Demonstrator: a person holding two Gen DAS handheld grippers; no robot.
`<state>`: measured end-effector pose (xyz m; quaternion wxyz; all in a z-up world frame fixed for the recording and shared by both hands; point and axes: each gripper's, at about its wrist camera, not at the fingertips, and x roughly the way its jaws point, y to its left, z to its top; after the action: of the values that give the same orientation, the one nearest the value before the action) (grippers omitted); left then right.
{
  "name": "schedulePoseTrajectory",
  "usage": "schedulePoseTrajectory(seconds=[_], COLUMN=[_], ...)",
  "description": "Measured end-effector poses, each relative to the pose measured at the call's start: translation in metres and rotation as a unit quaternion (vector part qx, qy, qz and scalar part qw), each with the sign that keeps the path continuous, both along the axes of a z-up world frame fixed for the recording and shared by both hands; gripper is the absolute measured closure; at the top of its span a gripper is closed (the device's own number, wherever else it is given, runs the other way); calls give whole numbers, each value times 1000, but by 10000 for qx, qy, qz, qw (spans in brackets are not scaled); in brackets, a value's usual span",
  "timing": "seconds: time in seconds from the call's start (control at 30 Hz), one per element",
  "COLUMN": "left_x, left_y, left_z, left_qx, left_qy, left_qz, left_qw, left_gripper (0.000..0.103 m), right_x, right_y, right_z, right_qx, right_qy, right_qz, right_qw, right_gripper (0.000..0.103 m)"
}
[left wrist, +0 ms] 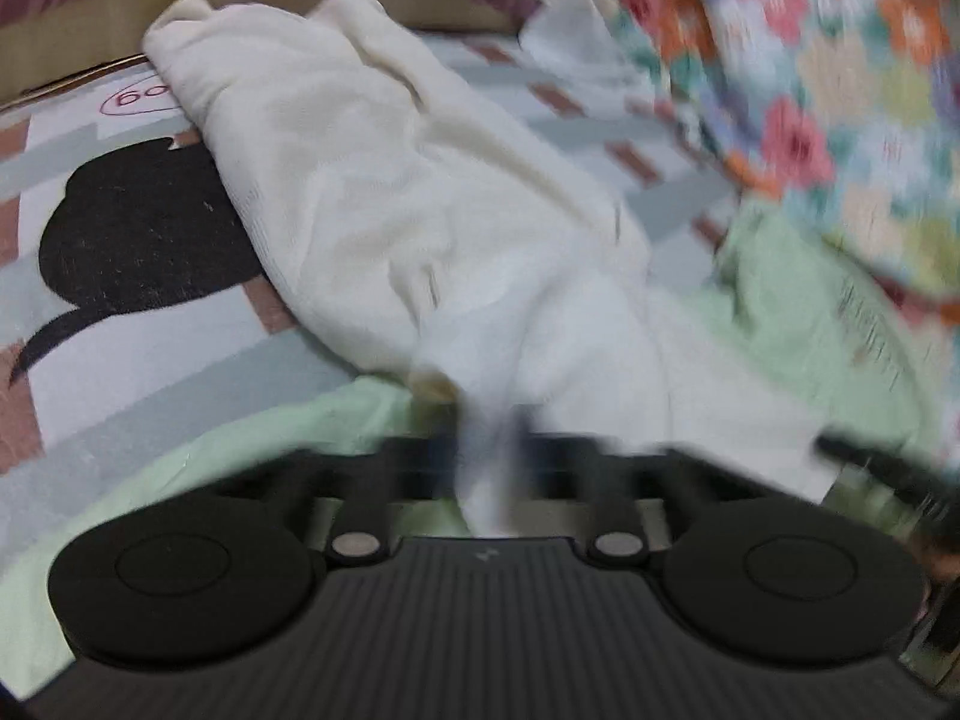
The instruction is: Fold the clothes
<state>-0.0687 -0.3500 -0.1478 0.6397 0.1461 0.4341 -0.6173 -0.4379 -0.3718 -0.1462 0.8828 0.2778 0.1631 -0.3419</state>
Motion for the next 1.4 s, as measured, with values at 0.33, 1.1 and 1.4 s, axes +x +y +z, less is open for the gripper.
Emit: schedulePoseTrajectory(seconds=[0.33, 1.1, 1.4], left_x=[-12, -52, -44], left_y=[4, 0, -7], left_z=[36, 77, 46], left_qx=[-840, -1121, -544], left_qy=[108, -59, -288], left_qz=[-331, -712, -219], left_qw=[9959, 9911, 9979], left_gripper=[100, 101, 69], right_x=[-8, -11, 17], right_y=[-17, -35, 3], right_z=[-15, -2, 23], right_qx=[425, 233, -463], right_qy=[356, 1439, 1382], right_qz=[-307, -1077, -477], right_qw=[9980, 9834, 9882], right_gripper=[90, 88, 69])
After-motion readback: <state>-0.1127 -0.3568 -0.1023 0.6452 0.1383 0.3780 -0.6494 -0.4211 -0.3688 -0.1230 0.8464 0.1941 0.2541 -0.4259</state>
